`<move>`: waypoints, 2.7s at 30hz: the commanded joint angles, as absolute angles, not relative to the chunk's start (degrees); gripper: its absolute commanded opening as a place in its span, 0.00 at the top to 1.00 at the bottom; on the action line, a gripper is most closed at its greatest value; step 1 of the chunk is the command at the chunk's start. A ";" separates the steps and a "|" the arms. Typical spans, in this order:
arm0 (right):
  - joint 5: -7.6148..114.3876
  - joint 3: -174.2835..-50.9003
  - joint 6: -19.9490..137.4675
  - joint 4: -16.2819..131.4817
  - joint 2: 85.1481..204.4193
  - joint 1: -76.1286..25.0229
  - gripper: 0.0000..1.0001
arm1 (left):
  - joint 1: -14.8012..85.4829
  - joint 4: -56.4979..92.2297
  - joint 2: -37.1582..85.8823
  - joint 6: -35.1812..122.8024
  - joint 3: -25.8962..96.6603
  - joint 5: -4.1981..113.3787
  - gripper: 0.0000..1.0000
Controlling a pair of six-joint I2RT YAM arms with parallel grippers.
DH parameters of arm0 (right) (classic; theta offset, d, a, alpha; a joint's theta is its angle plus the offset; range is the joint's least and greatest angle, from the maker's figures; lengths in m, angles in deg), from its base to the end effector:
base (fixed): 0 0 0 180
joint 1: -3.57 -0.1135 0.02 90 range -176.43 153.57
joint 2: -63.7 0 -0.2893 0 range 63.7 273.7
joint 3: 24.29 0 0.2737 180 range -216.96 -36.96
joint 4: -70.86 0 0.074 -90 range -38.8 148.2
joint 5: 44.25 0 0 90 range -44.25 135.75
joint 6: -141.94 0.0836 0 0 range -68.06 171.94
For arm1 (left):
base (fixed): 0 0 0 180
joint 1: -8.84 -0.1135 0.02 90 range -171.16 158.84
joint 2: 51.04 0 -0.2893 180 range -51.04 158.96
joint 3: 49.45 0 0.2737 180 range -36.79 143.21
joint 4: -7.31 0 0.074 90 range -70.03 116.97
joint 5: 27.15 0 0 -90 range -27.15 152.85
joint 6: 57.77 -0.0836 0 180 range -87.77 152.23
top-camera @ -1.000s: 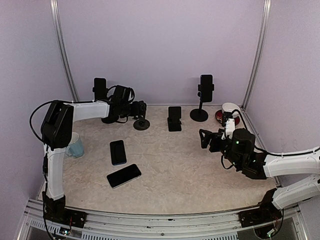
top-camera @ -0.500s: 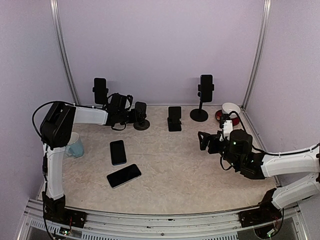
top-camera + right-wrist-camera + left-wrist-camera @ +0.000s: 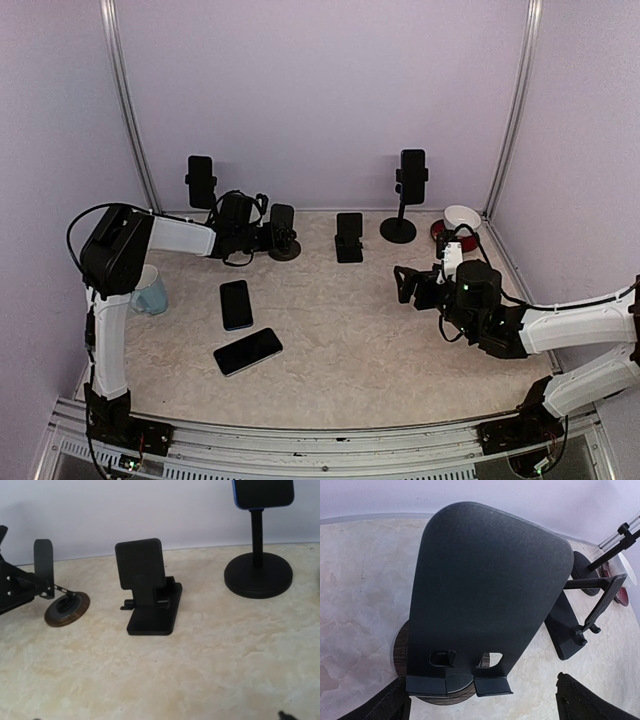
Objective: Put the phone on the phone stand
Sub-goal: Place the phone stand at the corner of the board, then pick up the phone from the center of the board.
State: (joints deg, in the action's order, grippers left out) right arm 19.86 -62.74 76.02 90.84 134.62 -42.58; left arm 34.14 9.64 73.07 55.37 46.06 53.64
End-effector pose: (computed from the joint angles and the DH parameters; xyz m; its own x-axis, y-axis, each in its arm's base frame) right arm 0.2356 0.1925 0.2077 -0.2810 0.2373 -0.9299 -0.2616 0.9133 0.3121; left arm 0.4977 -0.2501 0.1416 -0.6419 -0.1257 -0.7565 0.3194 0.8530 -0.4127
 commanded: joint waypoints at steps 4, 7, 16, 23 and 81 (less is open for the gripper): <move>20.04 -64.39 76.12 91.47 134.89 -41.99 0.00 | 35.89 6.50 69.89 56.04 43.74 52.50 0.01; 20.08 -64.46 76.14 91.27 135.05 -41.96 0.00 | 36.44 6.24 69.34 55.96 43.34 52.89 0.01; 20.38 -64.79 76.16 90.81 135.16 -41.93 0.00 | 37.62 5.94 63.48 56.27 38.83 56.75 0.01; 21.92 -65.52 76.11 90.24 136.08 -42.00 0.00 | 40.42 13.20 55.01 57.14 34.07 69.35 0.01; 25.81 -66.31 76.99 90.21 138.80 -42.03 0.00 | 53.28 36.55 51.02 86.89 16.38 95.33 0.01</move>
